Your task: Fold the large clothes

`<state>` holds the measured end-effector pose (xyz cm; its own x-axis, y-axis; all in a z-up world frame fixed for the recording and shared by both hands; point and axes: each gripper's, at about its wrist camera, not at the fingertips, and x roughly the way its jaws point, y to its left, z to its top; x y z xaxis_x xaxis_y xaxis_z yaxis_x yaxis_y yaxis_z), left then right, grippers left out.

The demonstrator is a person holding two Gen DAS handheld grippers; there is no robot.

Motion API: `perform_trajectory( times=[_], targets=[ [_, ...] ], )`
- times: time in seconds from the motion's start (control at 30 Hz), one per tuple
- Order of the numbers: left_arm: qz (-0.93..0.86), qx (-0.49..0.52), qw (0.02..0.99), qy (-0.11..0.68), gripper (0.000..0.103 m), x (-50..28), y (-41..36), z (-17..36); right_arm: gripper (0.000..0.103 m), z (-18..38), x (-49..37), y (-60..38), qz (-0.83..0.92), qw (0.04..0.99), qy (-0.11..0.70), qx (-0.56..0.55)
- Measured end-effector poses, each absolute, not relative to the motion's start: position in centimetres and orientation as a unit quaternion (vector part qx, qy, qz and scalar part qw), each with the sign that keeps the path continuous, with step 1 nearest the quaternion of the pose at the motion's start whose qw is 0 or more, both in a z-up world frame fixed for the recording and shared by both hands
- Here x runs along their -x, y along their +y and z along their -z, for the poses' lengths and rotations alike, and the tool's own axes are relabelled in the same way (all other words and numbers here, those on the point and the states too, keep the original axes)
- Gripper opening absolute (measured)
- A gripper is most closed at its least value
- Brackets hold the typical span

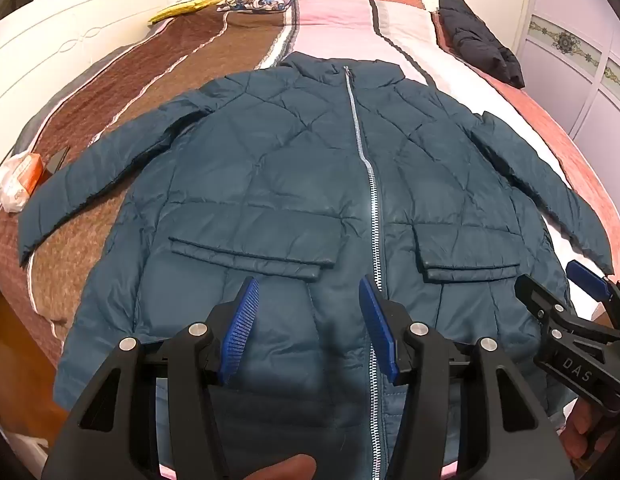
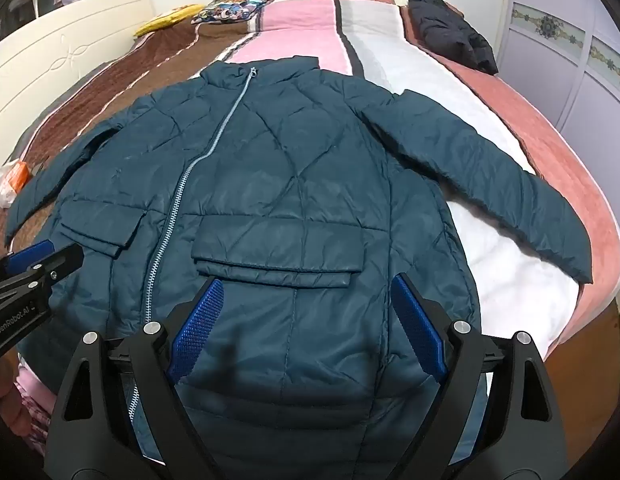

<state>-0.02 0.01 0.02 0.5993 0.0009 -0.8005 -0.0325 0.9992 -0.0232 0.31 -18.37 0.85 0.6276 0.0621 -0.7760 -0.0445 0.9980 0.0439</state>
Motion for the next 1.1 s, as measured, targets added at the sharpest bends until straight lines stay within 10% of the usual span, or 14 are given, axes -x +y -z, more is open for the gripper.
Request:
perform_trajectory(
  times=[1.1],
  targets=[
    [-0.014,0.019,0.891,0.452,0.055,0.13,0.47,0.08,0.085,-0.83,-0.19,-18.69,-0.032,0.902,0.430,-0.014]
  ],
)
